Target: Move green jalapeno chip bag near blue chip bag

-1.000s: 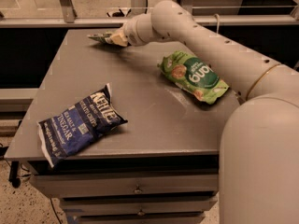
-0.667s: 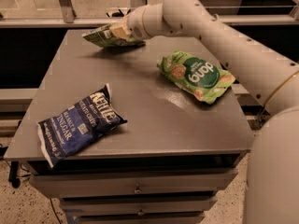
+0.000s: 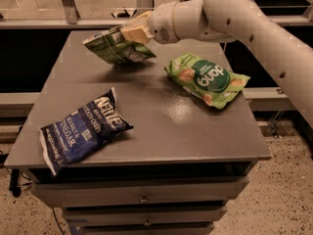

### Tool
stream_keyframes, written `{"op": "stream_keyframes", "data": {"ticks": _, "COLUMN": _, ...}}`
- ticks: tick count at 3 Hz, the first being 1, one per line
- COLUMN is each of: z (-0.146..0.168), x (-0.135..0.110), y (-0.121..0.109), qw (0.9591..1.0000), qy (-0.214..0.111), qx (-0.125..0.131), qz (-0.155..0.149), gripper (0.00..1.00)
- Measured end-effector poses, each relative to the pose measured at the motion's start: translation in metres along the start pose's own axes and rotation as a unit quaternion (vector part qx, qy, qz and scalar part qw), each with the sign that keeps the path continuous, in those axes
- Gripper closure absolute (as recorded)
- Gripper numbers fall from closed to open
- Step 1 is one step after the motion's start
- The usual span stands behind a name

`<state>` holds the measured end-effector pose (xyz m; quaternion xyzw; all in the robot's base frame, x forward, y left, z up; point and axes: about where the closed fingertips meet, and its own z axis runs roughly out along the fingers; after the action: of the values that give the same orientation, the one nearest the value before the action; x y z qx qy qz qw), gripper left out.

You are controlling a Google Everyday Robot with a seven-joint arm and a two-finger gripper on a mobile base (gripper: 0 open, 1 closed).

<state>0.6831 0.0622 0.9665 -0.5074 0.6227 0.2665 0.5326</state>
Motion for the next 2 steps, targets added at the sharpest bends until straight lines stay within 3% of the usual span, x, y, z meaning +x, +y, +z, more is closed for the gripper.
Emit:
{"op": "stream_keyframes", "data": {"ticks": 1, "z": -0.018, "x": -0.002, "y": 0.022, "qw": 0.9993, "qy": -0.009, "qx": -0.037, "qz": 0.003, "gripper": 1.0}}
{"op": "stream_keyframes", "data": {"ticks": 2, "z": -0.031, "x": -0.001, "y": 0.038, "qw": 0.9975, "qy": -0.006, "qx": -0.069, "qz": 0.012, "gripper": 0.82}}
